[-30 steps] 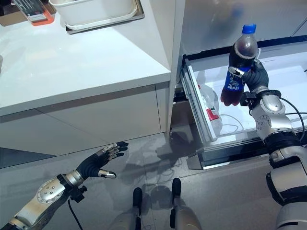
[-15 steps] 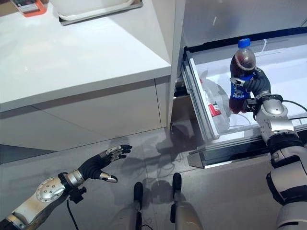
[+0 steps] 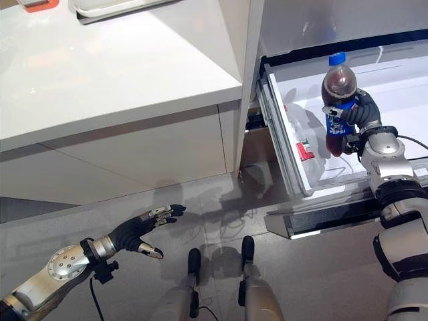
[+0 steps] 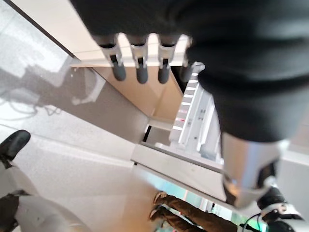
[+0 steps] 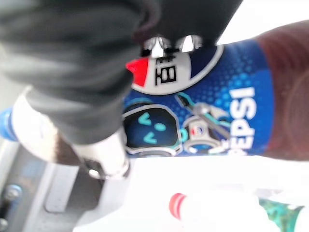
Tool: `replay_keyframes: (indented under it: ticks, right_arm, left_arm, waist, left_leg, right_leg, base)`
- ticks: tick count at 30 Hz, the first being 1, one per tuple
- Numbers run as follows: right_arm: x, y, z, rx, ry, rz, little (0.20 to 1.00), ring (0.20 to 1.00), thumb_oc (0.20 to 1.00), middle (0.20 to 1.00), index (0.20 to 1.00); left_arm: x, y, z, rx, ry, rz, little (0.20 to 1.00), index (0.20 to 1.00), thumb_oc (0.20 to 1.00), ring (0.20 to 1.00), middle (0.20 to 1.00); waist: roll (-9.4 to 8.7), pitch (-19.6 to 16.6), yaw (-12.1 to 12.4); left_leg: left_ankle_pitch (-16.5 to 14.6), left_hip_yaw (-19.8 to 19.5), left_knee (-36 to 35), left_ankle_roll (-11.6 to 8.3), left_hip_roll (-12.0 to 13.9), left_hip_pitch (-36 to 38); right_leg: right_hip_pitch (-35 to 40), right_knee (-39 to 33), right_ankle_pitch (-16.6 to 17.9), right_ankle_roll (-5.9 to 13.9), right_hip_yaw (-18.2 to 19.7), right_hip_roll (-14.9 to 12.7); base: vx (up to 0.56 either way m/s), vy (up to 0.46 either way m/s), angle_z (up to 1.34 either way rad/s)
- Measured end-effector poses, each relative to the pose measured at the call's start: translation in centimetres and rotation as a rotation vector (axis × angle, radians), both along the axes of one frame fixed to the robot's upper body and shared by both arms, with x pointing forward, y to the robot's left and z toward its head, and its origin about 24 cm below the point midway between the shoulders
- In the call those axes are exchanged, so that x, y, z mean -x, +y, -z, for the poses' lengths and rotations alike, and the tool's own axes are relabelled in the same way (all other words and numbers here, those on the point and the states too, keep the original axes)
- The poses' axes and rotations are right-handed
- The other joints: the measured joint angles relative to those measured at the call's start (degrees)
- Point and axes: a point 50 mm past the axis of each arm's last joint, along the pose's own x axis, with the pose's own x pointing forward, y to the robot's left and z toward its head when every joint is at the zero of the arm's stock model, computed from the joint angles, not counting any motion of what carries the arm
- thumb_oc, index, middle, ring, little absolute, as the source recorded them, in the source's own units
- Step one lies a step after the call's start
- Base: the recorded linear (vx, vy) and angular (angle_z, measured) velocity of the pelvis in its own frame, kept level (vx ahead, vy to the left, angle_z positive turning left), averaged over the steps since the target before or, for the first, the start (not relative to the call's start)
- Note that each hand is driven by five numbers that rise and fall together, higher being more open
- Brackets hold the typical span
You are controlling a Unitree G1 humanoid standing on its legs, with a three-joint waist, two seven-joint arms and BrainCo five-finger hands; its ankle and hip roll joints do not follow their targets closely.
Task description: Take the drinks into the refrigerator
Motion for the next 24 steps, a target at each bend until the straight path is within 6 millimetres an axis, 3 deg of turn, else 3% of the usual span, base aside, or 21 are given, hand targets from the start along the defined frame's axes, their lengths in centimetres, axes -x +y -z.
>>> replay_keyframes:
  ticks: [5,14,24]
  right_arm:
    - [-0.1,0.1,0.0,0.051,0.022,0.002,0.200,0.200,0.200,0.200,0.200]
    - [-0.2,-0.5,-1.8,0.178,0.036,0.047,0.200,0.200,0.200,0.200,0.200]
    - [0.1,-1.5,-0.7,0.306,0.135,0.104,0.200,0.200,0.200,0.200,0.200]
  left_arm:
    - [-0.1,-0.3,0.0,-0.015,0.003,0.026,1.000,1.000,1.000,1.000,1.000]
    - [-0.4,-0.9,-0.2,-0.035,-0.017,0.056,1.000,1.000,1.000,1.000,1.000]
    - [-0.2,-1.5,0.0,-0.045,-0.016,0.081,1.000,1.000,1.000,1.000,1.000]
  waist:
    - [0.04,0.0,-0.1]
    - [1.03,1.7,0.0]
    - [1.09,2.0,0.0]
  left_leg:
    - [0.1,-0.1,0.0,0.00,-0.1,-1.1]
    - [0.7,-0.6,0.0,0.10,-0.3,-2.4]
    - [1.5,-1.0,0.0,0.25,-0.7,-4.7]
  right_leg:
    - [-1.0,0.1,0.0,0.01,-0.1,-0.1]
    - [-2.7,1.1,0.0,0.05,-0.4,-0.4]
    - [-5.5,2.7,-0.1,0.20,-0.6,-0.9]
  base:
    - [0.00,0.000,0.00]
    - [0.00,0.000,0.02]
    - [0.00,-0.002,0.01]
